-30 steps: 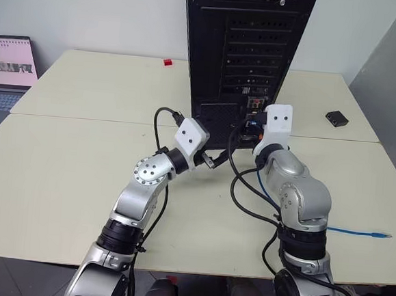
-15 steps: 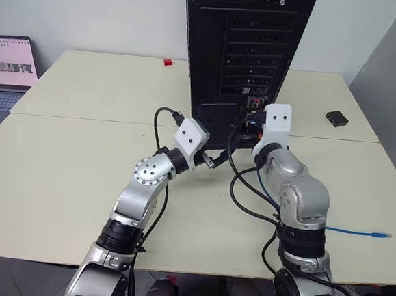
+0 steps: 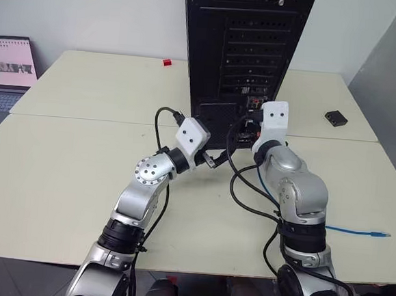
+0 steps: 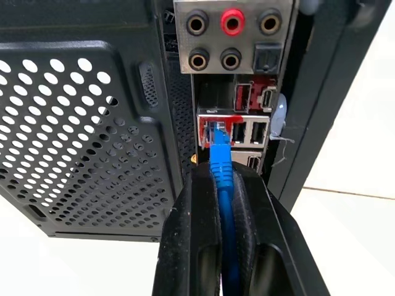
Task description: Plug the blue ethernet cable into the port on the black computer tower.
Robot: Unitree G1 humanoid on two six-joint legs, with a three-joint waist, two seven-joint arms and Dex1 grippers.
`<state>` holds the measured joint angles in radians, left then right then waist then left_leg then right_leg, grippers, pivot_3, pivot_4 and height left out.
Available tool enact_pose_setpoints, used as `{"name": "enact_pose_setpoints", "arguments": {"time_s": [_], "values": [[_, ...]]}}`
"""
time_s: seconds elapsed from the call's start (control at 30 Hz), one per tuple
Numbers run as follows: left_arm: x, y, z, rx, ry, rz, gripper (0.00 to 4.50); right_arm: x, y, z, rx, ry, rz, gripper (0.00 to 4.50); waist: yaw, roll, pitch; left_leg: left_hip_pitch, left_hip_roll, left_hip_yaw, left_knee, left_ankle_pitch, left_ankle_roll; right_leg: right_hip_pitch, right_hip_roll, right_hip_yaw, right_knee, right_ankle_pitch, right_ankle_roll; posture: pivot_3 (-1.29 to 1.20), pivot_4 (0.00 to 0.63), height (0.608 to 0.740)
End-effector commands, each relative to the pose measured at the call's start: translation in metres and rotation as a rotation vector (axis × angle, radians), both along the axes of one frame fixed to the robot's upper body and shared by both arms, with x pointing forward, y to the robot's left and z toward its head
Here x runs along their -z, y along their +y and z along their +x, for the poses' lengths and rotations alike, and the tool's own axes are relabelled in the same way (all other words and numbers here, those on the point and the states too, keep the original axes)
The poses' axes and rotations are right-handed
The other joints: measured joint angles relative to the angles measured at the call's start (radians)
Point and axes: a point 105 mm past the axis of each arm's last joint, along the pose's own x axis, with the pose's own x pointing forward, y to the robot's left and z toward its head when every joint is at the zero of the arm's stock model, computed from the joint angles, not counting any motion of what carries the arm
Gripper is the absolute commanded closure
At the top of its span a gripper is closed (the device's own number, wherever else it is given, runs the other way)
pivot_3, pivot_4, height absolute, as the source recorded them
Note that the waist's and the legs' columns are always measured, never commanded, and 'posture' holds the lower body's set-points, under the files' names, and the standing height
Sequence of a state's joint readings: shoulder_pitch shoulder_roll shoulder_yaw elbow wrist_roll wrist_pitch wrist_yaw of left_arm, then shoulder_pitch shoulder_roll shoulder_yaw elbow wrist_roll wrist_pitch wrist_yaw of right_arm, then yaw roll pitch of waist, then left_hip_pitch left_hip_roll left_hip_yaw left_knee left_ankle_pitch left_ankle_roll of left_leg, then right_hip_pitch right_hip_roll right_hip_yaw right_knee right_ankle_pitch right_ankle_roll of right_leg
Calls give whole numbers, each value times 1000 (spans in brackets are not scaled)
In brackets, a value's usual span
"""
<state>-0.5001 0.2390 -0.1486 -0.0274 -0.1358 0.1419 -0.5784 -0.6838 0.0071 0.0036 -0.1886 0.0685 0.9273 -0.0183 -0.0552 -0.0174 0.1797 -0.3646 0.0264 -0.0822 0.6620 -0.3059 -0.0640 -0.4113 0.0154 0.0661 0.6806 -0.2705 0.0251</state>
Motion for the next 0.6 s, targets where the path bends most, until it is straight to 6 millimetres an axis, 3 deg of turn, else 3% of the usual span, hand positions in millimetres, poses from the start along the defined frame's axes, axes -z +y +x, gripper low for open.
{"name": "enact_pose_setpoints", "arguments": {"time_s": [0.03,0.33,0.4,0.6], "values": [[-14,-3,-1,5,-58,-18,0,-27,11,2,-37,-87,8,4500,-3,0,0,0,0,0,0,0,0,0,0,0,0,0,0,0,150,740],[-12,-1,-1,-9,-54,-19,0,-24,9,1,-43,-84,5,4500,-14,0,0,1,1,1,0,0,0,0,1,2,0,0,0,0,150,740],[-12,1,0,-16,-51,-17,0,-22,4,-1,-35,-80,6,3815,-15,0,0,1,1,1,0,0,0,0,1,2,0,0,0,0,150,740],[-17,11,8,-46,-45,2,0,-22,-11,-12,-18,-85,6,2737,-4,0,0,-1,0,0,-1,0,0,-1,0,1,-1,0,0,0,150,740]]}}
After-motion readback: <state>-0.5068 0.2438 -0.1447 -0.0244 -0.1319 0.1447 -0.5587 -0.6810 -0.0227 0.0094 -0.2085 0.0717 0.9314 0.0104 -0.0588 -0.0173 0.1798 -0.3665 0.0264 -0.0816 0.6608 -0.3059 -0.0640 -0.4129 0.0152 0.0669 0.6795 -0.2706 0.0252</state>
